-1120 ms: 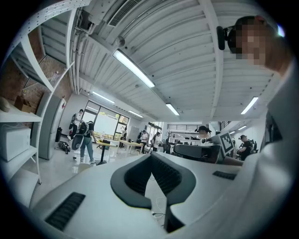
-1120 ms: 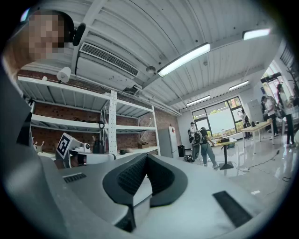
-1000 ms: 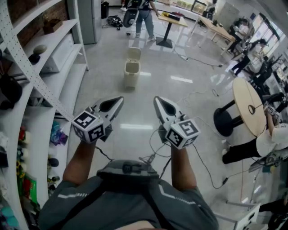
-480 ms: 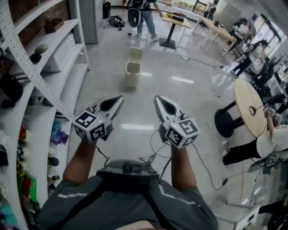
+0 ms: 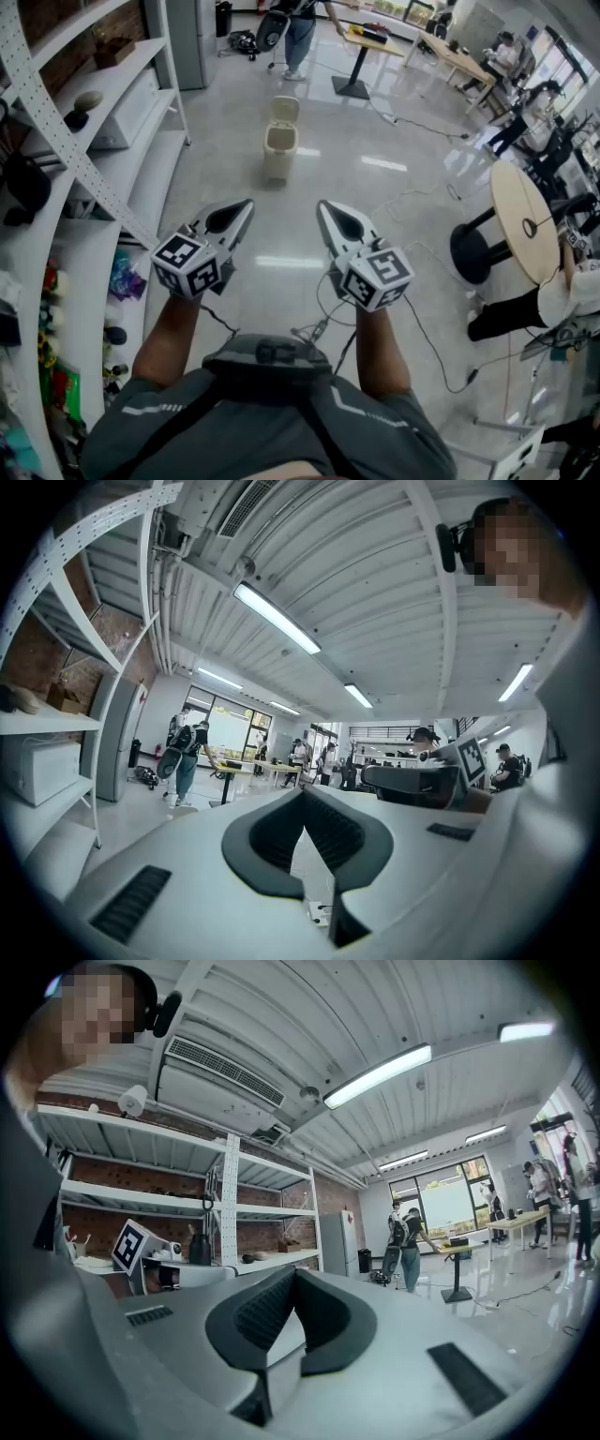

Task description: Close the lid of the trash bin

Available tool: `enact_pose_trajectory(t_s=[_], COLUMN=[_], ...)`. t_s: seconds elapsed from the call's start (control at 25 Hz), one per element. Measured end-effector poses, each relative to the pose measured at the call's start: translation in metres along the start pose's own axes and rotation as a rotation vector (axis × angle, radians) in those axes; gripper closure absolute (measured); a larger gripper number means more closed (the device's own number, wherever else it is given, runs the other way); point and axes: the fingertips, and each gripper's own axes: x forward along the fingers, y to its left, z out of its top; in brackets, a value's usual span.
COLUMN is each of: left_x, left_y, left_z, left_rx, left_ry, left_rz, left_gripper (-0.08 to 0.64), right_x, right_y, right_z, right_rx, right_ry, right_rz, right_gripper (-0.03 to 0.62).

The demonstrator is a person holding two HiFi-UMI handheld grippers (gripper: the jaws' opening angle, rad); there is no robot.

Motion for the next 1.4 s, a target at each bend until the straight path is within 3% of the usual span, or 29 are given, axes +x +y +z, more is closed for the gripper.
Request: enact_pose_trajectory(t_s=[0.92, 1.16, 1.4], left_x=[-0.033, -0.015, 0.025], left_y=[0.037, 0.052, 0.072], left_z=[-0.005, -0.006, 0.002], left_rx=[-0.055, -0.054, -0.030], left_ry=[0.006, 0.011, 0.010], left_rz=[-0.077, -0.079, -0.054], left_gripper=[0.563, 0.561, 0.563], right_x=[0.035, 0.050, 0.069], right_y=[0.035, 0.017, -0.029], right_z=[-0.007, -0.009, -0.002], right_rx=[0.014, 0.033, 0.042], right_ry=[0.026, 0.007, -0.013], right_rz=[-0.103, -0.098, -0.099], right_gripper=[0.591, 0.591, 0.591])
